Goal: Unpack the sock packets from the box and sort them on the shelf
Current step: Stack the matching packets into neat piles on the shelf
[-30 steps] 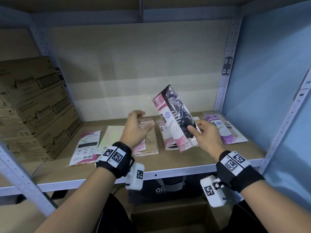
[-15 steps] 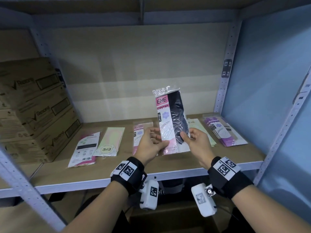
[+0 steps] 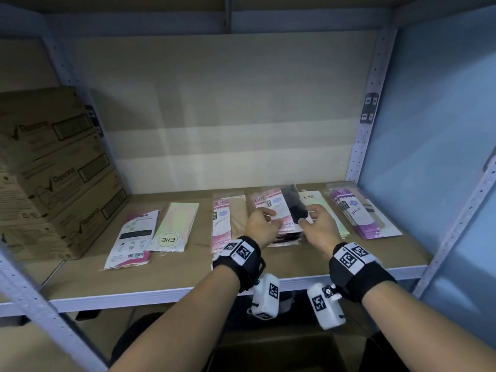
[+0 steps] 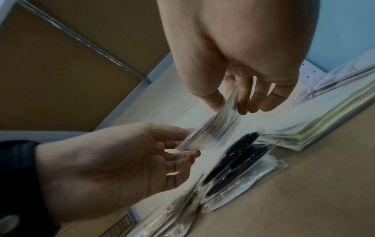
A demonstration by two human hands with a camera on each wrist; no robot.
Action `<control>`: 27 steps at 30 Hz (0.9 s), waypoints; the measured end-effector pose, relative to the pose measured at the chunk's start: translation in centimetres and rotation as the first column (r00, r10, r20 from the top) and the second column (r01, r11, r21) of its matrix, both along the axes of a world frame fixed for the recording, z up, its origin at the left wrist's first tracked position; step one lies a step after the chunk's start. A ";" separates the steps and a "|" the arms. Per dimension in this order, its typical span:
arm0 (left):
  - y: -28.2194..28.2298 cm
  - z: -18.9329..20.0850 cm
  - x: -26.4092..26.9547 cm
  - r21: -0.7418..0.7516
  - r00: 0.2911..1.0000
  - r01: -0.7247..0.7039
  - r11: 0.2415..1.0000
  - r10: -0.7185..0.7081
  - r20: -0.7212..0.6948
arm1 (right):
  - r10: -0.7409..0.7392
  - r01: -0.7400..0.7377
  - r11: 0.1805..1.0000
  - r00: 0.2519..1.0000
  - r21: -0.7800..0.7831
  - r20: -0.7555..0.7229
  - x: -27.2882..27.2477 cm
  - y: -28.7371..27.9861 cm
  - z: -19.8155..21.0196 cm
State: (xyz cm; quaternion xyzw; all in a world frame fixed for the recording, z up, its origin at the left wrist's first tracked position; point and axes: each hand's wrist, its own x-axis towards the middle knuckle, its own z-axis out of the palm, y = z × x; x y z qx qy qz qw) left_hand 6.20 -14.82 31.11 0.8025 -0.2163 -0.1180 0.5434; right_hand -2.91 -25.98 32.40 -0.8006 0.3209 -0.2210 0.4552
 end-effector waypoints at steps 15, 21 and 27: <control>-0.9 -2.4 0.9 0.360 0.984 0.001 0.933 -0.065 0.168 | 0.102 -0.127 0.985 0.975 -0.116 -0.198 3.0 -1.0 -2.9; -0.9 -2.5 1.1 0.370 0.983 0.015 0.929 -0.082 0.166 | 0.093 -0.124 0.983 0.972 -0.134 -0.216 2.9 -0.8 -3.1; -0.7 -2.8 0.9 0.359 0.983 0.010 0.933 -0.076 0.169 | 0.101 -0.136 0.981 0.967 -0.141 -0.233 2.9 -0.8 -3.0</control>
